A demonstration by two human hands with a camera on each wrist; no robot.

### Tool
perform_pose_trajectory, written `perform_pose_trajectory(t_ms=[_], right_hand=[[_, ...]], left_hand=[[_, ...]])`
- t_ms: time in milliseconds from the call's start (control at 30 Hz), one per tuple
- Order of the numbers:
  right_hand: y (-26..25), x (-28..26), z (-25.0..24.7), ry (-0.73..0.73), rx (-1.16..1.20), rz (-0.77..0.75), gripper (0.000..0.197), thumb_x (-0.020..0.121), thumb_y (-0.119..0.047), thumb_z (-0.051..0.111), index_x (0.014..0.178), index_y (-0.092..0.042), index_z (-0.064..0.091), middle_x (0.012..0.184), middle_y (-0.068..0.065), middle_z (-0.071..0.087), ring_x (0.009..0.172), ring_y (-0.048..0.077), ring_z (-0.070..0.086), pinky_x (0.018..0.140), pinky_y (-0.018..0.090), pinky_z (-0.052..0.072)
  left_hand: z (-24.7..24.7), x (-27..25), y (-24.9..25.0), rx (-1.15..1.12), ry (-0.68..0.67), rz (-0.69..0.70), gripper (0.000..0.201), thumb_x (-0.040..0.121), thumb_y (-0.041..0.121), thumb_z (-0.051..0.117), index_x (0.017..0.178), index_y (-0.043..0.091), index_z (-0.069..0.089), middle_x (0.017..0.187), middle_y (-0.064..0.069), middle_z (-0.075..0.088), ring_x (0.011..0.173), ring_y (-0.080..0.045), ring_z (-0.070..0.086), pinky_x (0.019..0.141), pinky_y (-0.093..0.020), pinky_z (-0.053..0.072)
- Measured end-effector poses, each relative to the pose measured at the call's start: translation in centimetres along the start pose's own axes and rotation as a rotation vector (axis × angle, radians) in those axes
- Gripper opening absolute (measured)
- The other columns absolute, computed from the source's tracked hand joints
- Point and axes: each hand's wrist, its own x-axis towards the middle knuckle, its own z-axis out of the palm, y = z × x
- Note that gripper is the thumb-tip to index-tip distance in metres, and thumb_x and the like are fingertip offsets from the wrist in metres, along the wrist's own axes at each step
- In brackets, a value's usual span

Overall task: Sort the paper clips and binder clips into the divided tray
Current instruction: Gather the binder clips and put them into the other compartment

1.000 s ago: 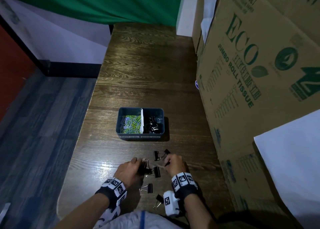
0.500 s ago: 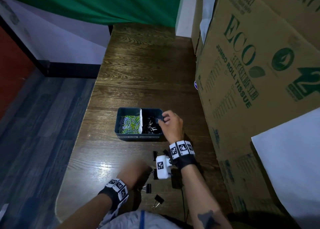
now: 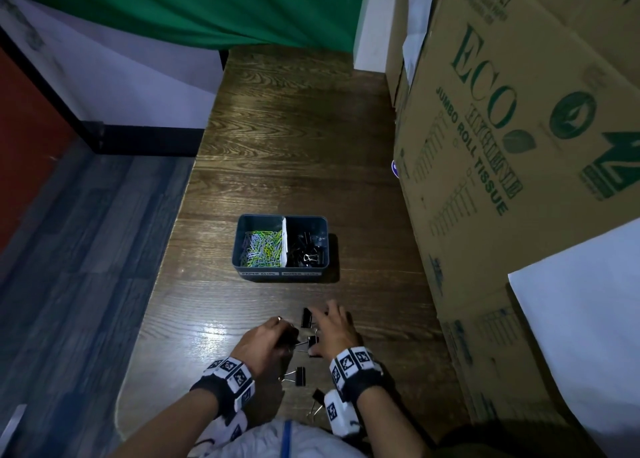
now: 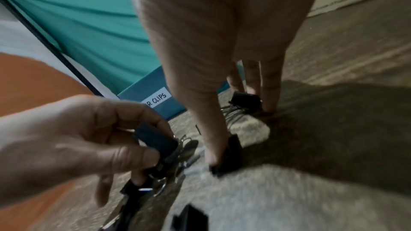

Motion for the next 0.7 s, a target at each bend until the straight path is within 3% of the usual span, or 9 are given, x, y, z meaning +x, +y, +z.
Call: perform_pose_trajectory(t_ms=[167,267,367,500,600,700], right_hand=[[0.3,-0.1,0.5,0.077,0.097,0.089,0.062,0.075,-0.023,0.084,0.129,-0.026,0.053,0.138,0.003,0.041,0.125,0.026,0.044,0.103,0.04,0.043],[0.3,-0.1,0.2,0.08,0.173,0.147,0.037,0.076,-0.021,0.082,0.102,-0.025,0.058,0.126,0.0,0.05,0.112,0.021,0.052,0.092,0.033,0.045],[0.2,0.0,0.2,0.076,0.229,0.217,0.029,0.076,-0.02,0.083,0.092,-0.025,0.059,0.12,0.002,0.059,0.108,0.021,0.057,0.087,0.029,0.047],[0.3,-0.4,0.2,0.111,0.252,0.238,0.019,0.081,-0.019,0.078,0.098,-0.022,0.069,0.112,0.001,0.065,0.098,0.017,0.062,0.072,0.023,0.04],[0.1,-0.6,-0.8,0.13,0.262,0.263,0.01,0.083,-0.015,0.075,0.089,-0.024,0.073,0.098,-0.003,0.069,0.085,0.012,0.059,0.064,0.022,0.041],[0.0,-0.3,-2.5,0.156,0.308,0.272,0.018,0.086,-0.011,0.072,0.079,-0.027,0.07,0.097,-0.004,0.071,0.09,0.012,0.064,0.065,0.02,0.047]], left_hand=[[-1.2,0.0,0.3,-0.043,0.062,0.052,0.034,0.082,0.009,0.06,0.111,0.027,0.057,0.106,0.005,0.061,0.095,-0.017,0.061,0.081,-0.03,0.049],[-3.1,0.9,1.4,0.009,0.154,0.136,0.032,0.081,0.01,0.057,0.108,0.028,0.055,0.104,0.009,0.061,0.091,-0.014,0.062,0.074,-0.03,0.051],[-6.0,3.0,2.9,0.03,0.293,0.183,0.026,0.083,0.013,0.055,0.106,0.026,0.055,0.1,0.007,0.062,0.083,-0.016,0.062,0.067,-0.033,0.053],[-9.9,6.5,4.6,-0.014,0.432,0.173,0.031,0.09,0.015,0.052,0.12,0.024,0.055,0.107,0.003,0.065,0.086,-0.014,0.064,0.073,-0.034,0.056],[-11.3,7.6,5.4,-0.018,0.452,0.173,0.038,0.092,0.015,0.052,0.129,0.023,0.053,0.11,0.001,0.067,0.087,-0.016,0.065,0.073,-0.034,0.057],[-10.3,6.4,4.8,0.009,0.44,0.153,0.028,0.092,0.013,0.05,0.117,0.021,0.061,0.097,0.002,0.068,0.077,-0.013,0.065,0.066,-0.032,0.057]])
